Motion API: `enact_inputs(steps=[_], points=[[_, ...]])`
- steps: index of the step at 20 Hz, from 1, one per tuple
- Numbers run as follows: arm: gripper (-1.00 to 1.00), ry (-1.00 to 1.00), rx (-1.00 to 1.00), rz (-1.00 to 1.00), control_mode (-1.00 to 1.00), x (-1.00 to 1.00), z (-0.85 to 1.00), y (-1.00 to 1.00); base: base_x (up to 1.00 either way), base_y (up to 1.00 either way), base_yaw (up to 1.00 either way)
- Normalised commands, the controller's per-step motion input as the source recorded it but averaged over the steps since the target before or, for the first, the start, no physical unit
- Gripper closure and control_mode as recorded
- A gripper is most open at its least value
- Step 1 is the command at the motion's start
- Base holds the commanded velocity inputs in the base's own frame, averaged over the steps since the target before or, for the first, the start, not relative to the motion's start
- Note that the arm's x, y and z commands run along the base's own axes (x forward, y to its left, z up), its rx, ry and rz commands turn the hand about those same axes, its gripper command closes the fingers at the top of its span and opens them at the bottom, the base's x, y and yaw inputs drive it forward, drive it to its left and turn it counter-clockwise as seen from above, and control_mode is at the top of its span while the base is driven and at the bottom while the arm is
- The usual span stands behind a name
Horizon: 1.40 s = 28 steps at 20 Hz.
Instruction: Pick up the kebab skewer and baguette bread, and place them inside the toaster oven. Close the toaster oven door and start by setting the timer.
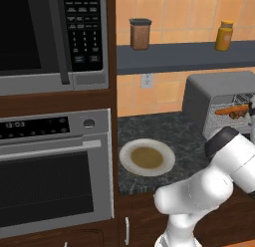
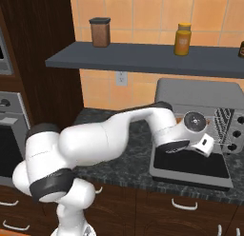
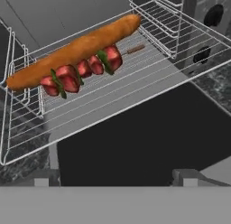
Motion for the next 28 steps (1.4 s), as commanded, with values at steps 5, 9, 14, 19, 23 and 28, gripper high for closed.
enact_inputs(steps=[5, 9, 14, 19, 23, 28], points=[[-1.00, -0.15, -0.05, 0.18, -1.00, 0.00, -0.15, 0.37, 0.00, 0.00, 0.00], [-1.00, -0.14, 0.00, 0.19, -1.00, 0.03, -0.16, 0.16, 0.00, 0.00, 0.00], [-1.00, -0.01, 0.00, 0.02, -1.00, 0.28, 0.00, 0.02, 0.00, 0.00, 0.00], [-1.00, -0.01, 0.00, 0.00, -1.00, 0.03, 0.00, -0.07, 0.00, 0.00, 0.00], [-1.00, 0.00, 0.00, 0.00, -1.00, 0.00, 0.00, -0.05, 0.00, 0.00, 0.00], [-1.00, -0.03, -0.02, 0.03, -1.00, 0.00, -0.13, -0.12, 0.00, 0.00, 0.00]])
